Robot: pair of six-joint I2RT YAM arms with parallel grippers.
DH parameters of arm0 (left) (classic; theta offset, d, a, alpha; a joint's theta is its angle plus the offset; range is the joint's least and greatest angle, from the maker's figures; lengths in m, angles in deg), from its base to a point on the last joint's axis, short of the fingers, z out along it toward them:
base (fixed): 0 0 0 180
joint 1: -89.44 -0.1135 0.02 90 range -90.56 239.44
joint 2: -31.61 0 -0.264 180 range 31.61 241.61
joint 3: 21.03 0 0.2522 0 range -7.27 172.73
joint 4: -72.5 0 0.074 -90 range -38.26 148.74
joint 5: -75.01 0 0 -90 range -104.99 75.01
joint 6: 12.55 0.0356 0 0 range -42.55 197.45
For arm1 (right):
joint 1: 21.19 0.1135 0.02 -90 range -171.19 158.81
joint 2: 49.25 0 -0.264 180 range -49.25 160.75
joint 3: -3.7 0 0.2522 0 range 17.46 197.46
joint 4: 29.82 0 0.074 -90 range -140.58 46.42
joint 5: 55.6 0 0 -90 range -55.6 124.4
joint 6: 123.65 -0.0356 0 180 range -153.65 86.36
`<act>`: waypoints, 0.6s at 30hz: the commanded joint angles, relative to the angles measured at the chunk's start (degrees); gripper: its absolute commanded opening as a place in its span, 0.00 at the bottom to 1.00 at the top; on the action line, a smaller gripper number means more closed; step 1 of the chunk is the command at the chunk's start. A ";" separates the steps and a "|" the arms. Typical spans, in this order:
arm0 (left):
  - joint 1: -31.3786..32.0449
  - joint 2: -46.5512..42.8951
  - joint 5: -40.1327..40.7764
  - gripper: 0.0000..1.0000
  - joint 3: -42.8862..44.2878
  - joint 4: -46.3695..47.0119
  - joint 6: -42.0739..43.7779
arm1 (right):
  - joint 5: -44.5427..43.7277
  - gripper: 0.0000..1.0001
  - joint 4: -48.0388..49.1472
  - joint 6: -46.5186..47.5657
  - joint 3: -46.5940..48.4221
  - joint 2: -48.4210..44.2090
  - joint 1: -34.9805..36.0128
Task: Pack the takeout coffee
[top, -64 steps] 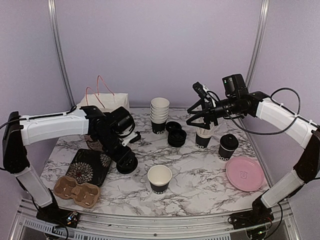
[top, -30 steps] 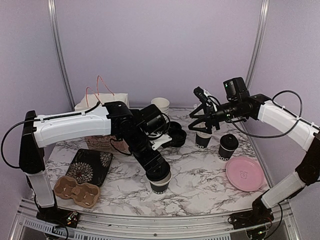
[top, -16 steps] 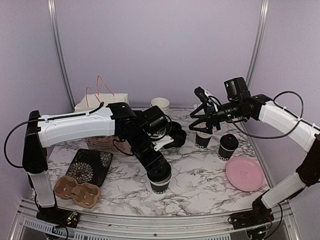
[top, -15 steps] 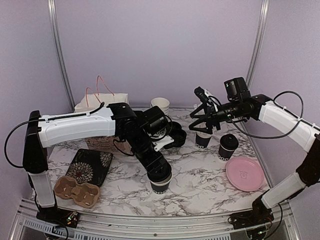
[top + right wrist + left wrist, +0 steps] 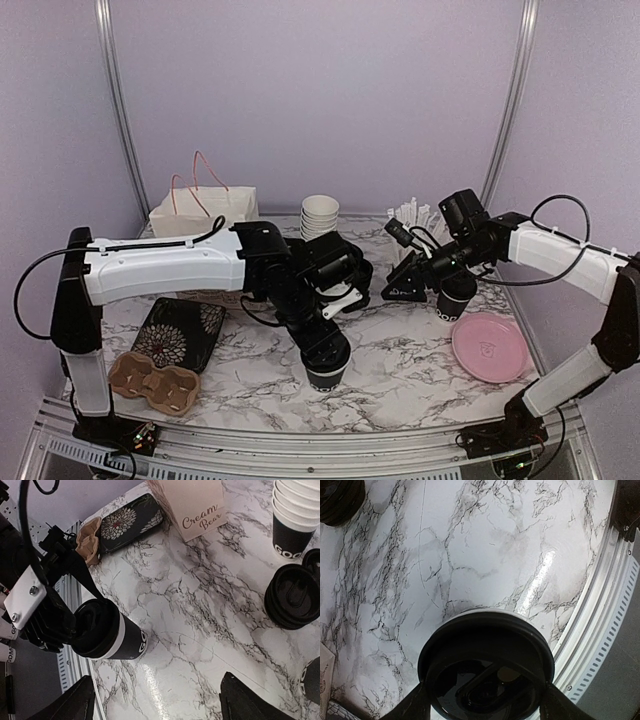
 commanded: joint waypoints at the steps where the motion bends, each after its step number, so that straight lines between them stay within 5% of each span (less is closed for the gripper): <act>1: 1.83 2.24 3.54 0.75 0.27 0.23 -2.25 | 0.45 0.84 -2.62 -2.43 -0.77 0.84 0.39; 8: 3.68 1.45 5.57 0.98 2.16 1.39 -3.20 | 2.05 0.84 -1.34 -3.18 -1.89 1.03 0.39; 18: 4.23 -5.74 11.56 0.99 1.70 1.54 -6.39 | 4.97 0.87 2.40 -8.09 -11.56 -2.80 1.05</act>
